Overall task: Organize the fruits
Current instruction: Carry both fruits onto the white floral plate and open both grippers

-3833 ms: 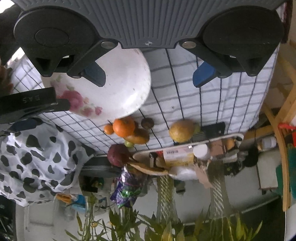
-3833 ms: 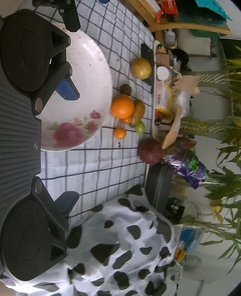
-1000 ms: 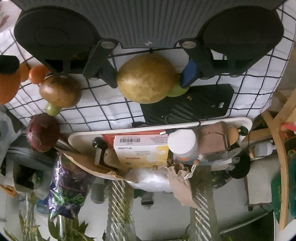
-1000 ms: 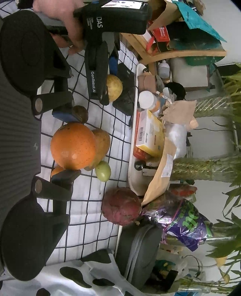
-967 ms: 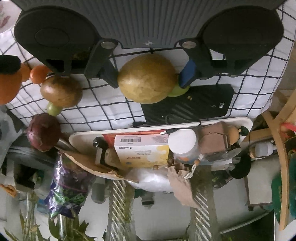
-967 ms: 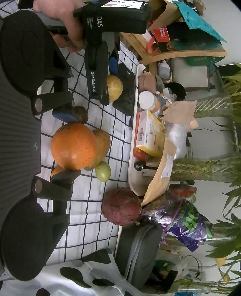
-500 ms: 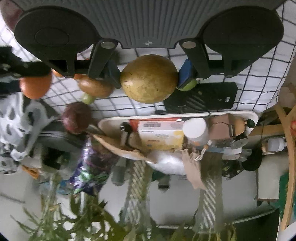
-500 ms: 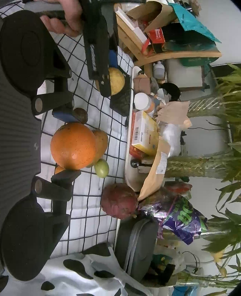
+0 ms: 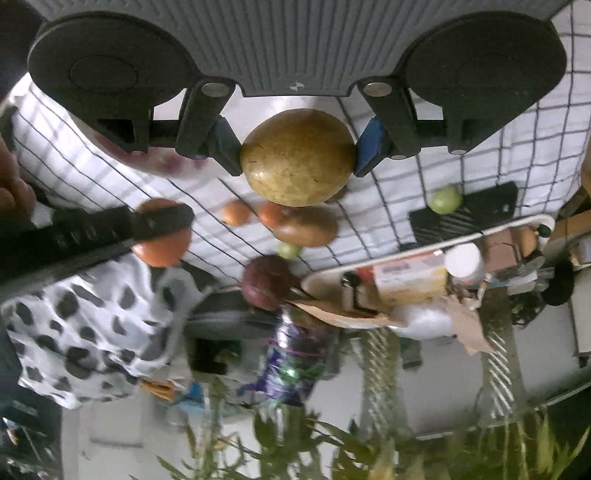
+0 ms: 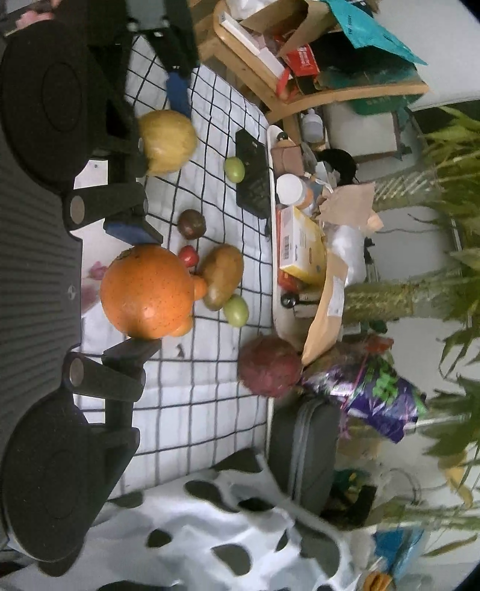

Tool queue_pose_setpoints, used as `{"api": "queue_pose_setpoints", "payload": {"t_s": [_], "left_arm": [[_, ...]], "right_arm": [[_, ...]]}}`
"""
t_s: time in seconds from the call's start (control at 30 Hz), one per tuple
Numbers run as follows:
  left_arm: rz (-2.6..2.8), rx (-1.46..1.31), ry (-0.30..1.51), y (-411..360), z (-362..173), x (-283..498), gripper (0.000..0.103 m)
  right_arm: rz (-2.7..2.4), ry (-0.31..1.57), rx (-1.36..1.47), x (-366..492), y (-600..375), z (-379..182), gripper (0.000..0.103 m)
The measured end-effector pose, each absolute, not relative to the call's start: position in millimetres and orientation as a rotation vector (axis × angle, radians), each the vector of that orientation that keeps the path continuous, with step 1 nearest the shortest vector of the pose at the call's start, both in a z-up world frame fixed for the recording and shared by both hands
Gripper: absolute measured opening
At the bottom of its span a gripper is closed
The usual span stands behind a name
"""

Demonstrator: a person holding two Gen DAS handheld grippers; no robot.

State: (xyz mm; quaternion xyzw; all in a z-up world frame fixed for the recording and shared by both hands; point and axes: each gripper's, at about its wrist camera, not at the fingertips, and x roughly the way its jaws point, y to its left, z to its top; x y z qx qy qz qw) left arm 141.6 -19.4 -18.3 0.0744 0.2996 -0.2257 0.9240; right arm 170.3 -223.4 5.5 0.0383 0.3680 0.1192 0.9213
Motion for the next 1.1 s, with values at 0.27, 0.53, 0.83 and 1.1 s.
{"api": "queue_pose_setpoints", "payload": {"t_s": [0.27,0.53,0.83,1.1], "left_arm": [[-0.531,0.164,0.722,-34,-34,127,0.063],[-0.531,0.174,0.777,-38,-47,131,0.072],[-0.524,0.127,0.784,-27,-36,120,0.079],[-0.498,0.093,0.772,-11,-25,97,0.079]], "right_arm": [[0.231,0.810,0.097,146,-232,-1,0.055],[0.263,0.854,0.093,135,-229,-9,0.055],[0.285,0.900,0.121,133,-224,-15,0.055],[0.260,0.965,0.160,143,-218,-27,0.055]]}}
